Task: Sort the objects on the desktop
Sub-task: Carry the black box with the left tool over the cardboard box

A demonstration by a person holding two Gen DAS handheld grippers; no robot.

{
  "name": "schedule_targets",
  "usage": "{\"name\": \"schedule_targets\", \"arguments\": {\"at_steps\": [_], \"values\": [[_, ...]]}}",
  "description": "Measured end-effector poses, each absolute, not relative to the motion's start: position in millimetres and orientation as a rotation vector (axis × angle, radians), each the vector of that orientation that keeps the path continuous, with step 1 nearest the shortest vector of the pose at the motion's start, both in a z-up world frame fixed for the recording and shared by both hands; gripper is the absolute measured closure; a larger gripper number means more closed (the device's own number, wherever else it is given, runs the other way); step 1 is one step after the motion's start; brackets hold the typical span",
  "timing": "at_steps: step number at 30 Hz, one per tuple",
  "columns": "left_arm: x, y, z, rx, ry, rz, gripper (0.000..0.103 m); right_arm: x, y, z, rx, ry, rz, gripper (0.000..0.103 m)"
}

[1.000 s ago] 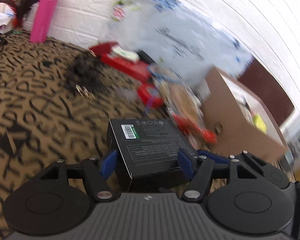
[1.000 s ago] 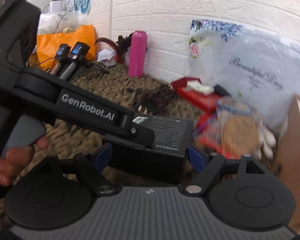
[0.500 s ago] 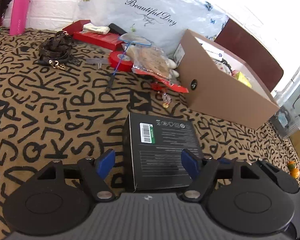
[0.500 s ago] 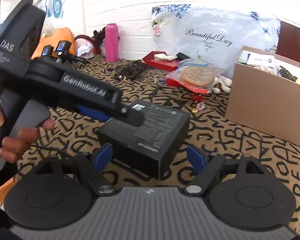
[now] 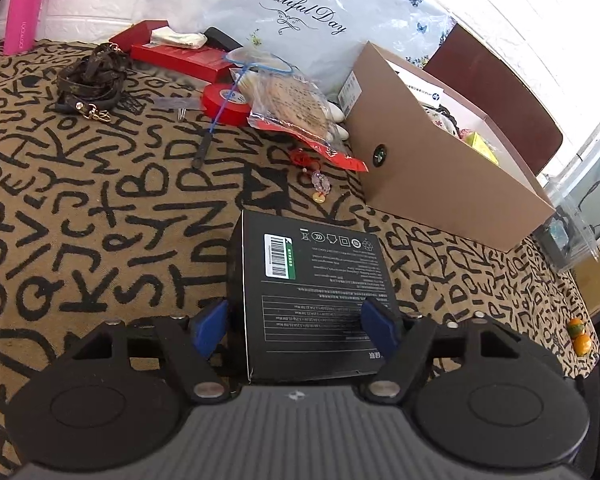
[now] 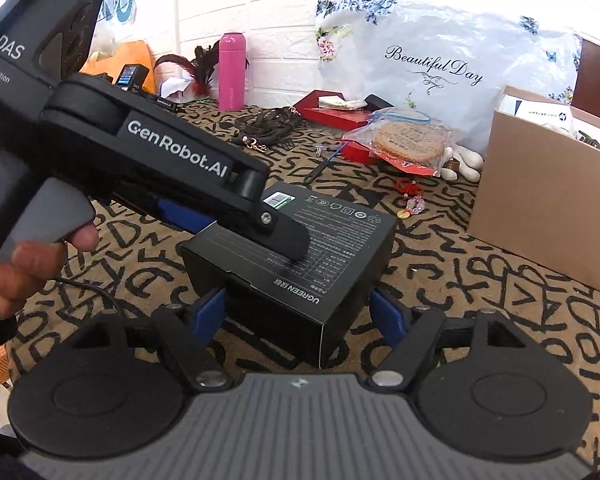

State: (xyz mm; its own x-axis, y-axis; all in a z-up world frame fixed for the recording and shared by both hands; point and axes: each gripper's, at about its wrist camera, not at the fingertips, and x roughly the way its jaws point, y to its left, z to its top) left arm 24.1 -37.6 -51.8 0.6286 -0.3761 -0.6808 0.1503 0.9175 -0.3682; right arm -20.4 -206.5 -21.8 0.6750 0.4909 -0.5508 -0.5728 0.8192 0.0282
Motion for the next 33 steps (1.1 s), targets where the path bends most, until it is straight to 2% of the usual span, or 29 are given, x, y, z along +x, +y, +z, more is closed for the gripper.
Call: {"name": "schedule_targets", "arguments": {"at_steps": [9, 18, 26, 33], "values": [[11, -50, -35, -0.233, 0.806, -0.312, 0.031, -31, -210, -17, -0.154, 0.574, 0.595, 0.036], [-1, -96, 29, -0.128, 0.612, -0.411, 0.031, -59, -245, 29, -0.121, 0.415, 0.506, 0.037], [34, -166, 75, -0.087, 0.488, -0.556, 0.031, -49, -298, 69, -0.124, 0.257, 0.343, 0.037], [86, -227, 86, -0.103, 0.475, -0.635, 0.031, -12, -352, 87, -0.160, 0.217, 0.236, 0.037]]}}
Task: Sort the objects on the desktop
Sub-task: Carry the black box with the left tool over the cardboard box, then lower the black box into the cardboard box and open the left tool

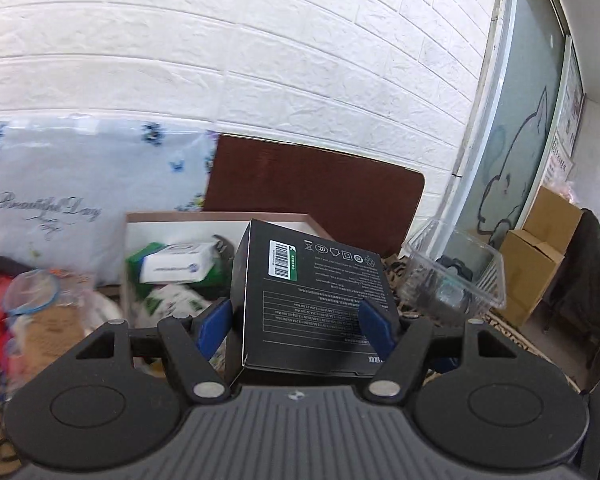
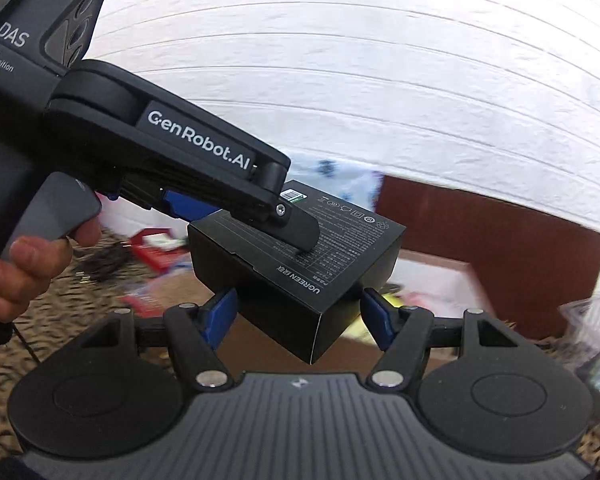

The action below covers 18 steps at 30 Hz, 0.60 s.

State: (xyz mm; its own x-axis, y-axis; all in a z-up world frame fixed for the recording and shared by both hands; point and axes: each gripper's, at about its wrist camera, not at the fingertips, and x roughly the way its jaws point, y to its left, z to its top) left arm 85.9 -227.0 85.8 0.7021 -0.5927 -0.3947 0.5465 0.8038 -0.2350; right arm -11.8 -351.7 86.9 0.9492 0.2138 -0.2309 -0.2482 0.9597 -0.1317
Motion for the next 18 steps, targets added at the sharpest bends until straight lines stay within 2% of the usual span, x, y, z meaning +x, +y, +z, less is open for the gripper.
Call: {"name": "schedule_targets", "arguments": {"at_steps": [8, 18], "values": [[137, -278, 74, -0.108, 0.483, -0.647, 0.031, 42, -404, 81, -0.123, 0.247, 0.193, 0.036], [187, -315, 37, -0.112, 0.586, -0.654, 0.034, 101, -437, 50, -0.130, 0.314, 0.175, 0.036]]}}
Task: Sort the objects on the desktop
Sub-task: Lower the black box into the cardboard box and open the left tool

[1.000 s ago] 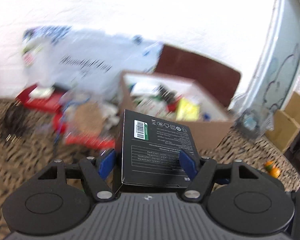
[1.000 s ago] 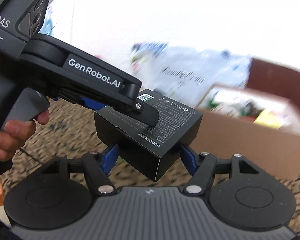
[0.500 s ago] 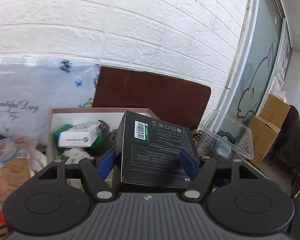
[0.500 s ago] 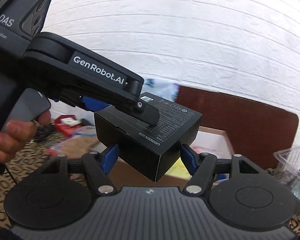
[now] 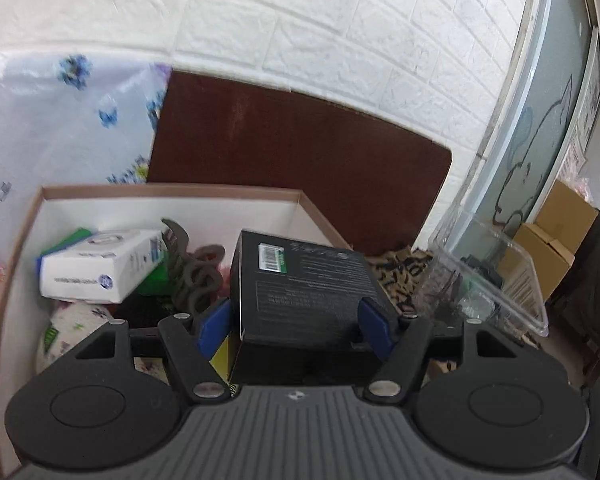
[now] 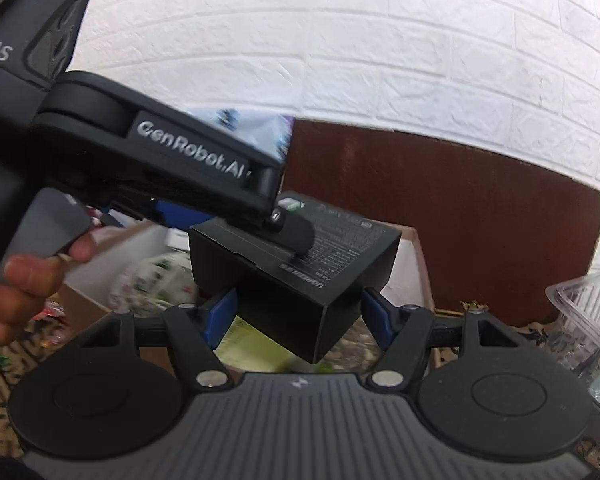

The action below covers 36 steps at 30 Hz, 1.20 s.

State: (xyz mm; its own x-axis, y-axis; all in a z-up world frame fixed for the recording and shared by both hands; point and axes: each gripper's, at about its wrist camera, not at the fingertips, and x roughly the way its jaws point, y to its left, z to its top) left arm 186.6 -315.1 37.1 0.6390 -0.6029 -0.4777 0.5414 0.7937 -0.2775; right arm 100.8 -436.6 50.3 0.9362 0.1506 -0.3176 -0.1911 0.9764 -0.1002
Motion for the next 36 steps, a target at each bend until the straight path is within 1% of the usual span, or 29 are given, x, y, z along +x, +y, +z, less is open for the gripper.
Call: {"name": "schedule_targets", "arguments": {"at_steps": [2, 3, 4, 5, 6, 7, 9, 15, 20, 23, 25, 29, 36], "values": [[190, -319, 30, -0.095, 0.605, -0.668, 0.032, 110, -441, 44, -0.127, 0.340, 0.151, 0.036], [190, -319, 28, -0.101, 0.617, -0.673, 0.030, 114, -443, 41, -0.123, 0.351, 0.139, 0.036], [190, -317, 26, -0.115, 0.623, -0.683, 0.026, 115, -445, 39, -0.121, 0.349, 0.132, 0.034], [189, -314, 26, -0.127, 0.621, -0.691, 0.020, 121, -448, 38, -0.119, 0.344, 0.125, 0.028], [188, -312, 25, -0.134, 0.617, -0.689, 0.017, 119, -448, 38, -0.119, 0.332, 0.118, 0.020], [187, -311, 26, -0.134, 0.612, -0.679, 0.014, 115, -452, 36, -0.121, 0.314, 0.108, 0.018], [184, -308, 28, -0.131, 0.609, -0.674, 0.014, 113, -448, 34, -0.133, 0.290, 0.077, 0.015], [169, -294, 32, -0.161, 0.631, -0.675, 0.013, 106, -445, 39, -0.112, 0.285, 0.061, 0.011], [138, -271, 35, -0.160, 0.632, -0.666, 0.011, 77, -431, 50, -0.075, 0.248, 0.050, 0.010], [118, -255, 36, -0.152, 0.643, -0.633, 0.011, 57, -418, 54, -0.071, 0.223, 0.057, 0.006], [105, -245, 36, -0.128, 0.645, -0.597, 0.010, 44, -406, 55, -0.075, 0.217, 0.066, 0.006], [77, -225, 32, -0.054, 0.634, -0.520, 0.010, 26, -382, 53, -0.074, 0.249, 0.101, 0.006], [40, -191, 16, -0.015, 0.656, -0.437, 0.010, 0, -343, 42, -0.038, 0.345, 0.164, 0.005]]}}
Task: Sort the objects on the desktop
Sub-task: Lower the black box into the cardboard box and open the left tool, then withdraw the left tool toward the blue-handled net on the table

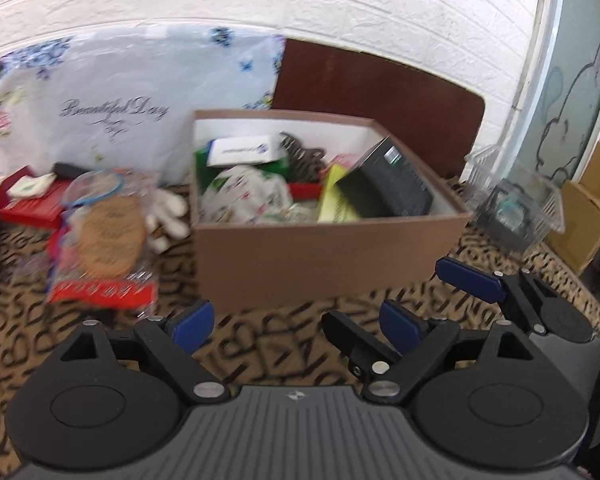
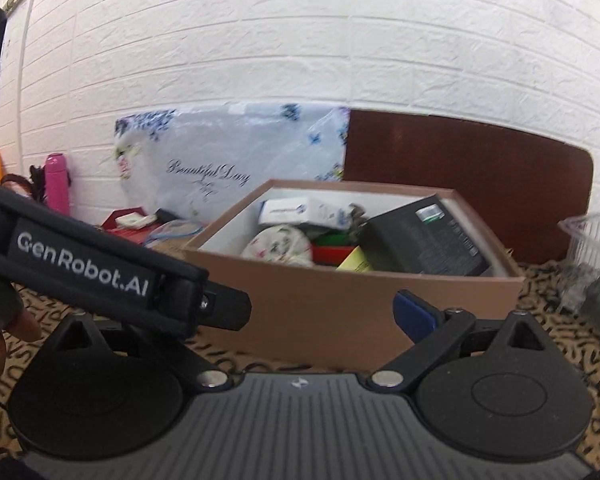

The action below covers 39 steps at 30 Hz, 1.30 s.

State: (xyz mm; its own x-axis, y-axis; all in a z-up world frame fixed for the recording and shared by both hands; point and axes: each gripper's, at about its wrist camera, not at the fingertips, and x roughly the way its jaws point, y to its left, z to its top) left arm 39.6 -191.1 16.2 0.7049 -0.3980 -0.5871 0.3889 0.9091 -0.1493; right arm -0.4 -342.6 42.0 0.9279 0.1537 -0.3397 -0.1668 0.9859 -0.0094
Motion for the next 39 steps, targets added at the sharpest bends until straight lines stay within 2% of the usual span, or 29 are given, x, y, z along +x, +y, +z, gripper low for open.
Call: {"name": "schedule_targets", "arguments": {"at_steps": [13, 22, 39], "values": [[13, -140, -4, 0.021, 0.703, -0.300, 0.010, -31, -268, 16, -0.021, 0.462, 0.278, 0.004], [3, -105, -5, -0.001, 0.691, -0.250, 0.010, -42, -228, 22, -0.089, 0.459, 0.341, 0.004], [34, -26, -23, -0.185, 0.683, -0.217, 0.011, -10, -186, 6, -0.148, 0.489, 0.408, 0.005]]}}
